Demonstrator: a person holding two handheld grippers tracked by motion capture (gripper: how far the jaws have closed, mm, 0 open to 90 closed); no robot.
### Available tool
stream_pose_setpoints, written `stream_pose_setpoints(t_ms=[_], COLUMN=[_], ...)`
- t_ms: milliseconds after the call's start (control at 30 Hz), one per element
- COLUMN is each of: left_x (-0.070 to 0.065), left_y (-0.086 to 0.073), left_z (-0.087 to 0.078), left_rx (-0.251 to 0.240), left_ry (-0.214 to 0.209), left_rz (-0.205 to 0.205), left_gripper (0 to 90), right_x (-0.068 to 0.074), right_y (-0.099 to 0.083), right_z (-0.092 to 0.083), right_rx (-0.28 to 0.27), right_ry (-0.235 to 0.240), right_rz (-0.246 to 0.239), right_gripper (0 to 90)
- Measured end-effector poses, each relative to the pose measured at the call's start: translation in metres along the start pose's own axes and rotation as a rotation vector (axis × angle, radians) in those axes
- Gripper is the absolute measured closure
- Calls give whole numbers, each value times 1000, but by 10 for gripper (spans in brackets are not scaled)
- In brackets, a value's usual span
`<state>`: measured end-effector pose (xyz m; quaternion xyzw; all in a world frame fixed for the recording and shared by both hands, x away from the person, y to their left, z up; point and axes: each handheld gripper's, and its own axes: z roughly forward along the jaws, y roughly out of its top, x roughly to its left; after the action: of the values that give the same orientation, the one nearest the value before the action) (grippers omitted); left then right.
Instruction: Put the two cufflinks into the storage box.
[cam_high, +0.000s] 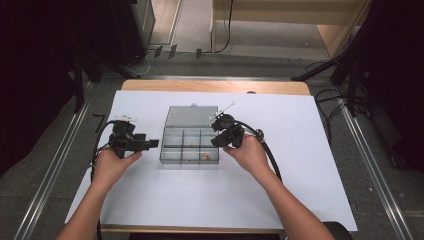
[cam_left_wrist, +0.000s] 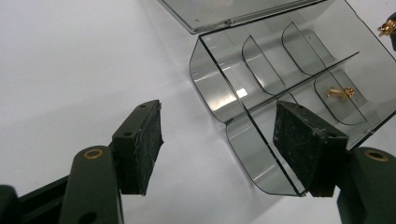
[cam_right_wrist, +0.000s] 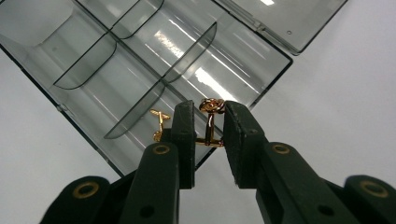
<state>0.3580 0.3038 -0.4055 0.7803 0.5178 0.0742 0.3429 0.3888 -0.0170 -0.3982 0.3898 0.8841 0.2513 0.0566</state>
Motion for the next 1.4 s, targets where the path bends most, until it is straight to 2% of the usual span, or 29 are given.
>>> stream_pose_setpoints(t_ms=[467, 1033, 1100, 1400], left_x=[-1, 0, 0, 0], left_y=[0, -1, -1, -1], left_z=[1, 3, 3, 4], left_rx=[6, 12, 12, 12], left_ry=[0, -2, -2, -3], left_rz=[3, 4, 4, 3], left_gripper=[339, 339, 339, 338], right_x=[16, 22, 23, 23], right_y=[0, -4, -4, -5], right_z=[15, 36, 37, 39], right_rx=[31, 90, 95, 96], right_ry=[15, 51, 51, 57], right_rz=[-32, -41, -42, -38], right_gripper=[762, 759, 780, 771])
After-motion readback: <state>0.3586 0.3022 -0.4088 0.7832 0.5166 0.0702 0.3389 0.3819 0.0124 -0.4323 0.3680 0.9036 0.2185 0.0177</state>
